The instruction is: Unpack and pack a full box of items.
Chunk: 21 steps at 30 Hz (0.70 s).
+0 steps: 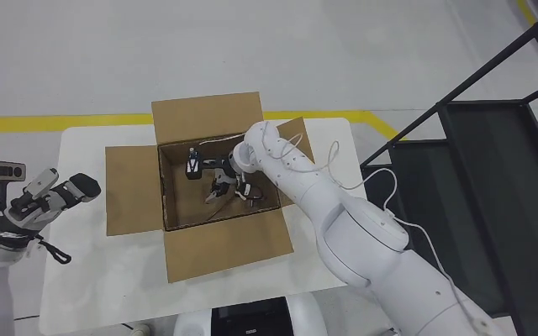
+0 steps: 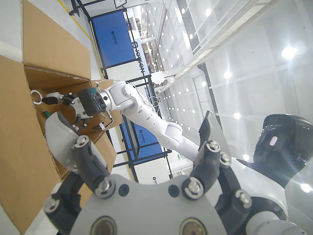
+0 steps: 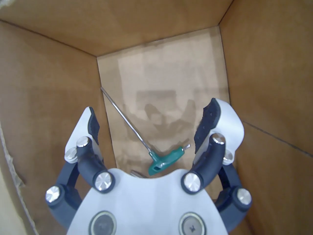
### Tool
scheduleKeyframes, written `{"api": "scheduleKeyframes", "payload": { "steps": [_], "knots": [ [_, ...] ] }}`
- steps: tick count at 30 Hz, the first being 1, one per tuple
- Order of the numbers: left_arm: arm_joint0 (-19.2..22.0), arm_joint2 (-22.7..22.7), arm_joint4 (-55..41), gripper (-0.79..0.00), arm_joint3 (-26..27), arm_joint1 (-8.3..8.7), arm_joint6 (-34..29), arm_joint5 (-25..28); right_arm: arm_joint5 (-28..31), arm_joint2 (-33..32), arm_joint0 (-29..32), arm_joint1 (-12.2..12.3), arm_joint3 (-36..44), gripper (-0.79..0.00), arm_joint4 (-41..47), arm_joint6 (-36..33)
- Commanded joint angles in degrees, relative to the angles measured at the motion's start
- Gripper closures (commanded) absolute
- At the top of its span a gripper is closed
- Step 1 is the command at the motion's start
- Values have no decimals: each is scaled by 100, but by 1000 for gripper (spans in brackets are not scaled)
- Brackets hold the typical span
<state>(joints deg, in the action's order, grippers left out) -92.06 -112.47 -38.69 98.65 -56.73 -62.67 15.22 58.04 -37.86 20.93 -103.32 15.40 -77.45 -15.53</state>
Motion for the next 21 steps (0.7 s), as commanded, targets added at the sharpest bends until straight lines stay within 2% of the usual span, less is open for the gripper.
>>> {"api": "scheduleKeyframes", "payload": {
  "steps": [1,8,11,17,21],
  "knots": [
    [-62,-39,39,-785,15,-7,156,37,-4,7,-9,57,79,-785,35,-75],
    [-154,-149,122,-785,-94,0,98,176,-4,45,57,439,501,-785,496,330],
    [-129,-164,93,-785,-180,0,117,227,-4,266,208,650,1010,-785,563,499],
    [-40,-205,172,-785,-410,19,44,278,-4,796,398,1233,2119,-785,906,646],
    [26,-296,185,-785,-527,31,132,272,-4,1011,515,1725,2890,-785,1232,772]
  ]
}}
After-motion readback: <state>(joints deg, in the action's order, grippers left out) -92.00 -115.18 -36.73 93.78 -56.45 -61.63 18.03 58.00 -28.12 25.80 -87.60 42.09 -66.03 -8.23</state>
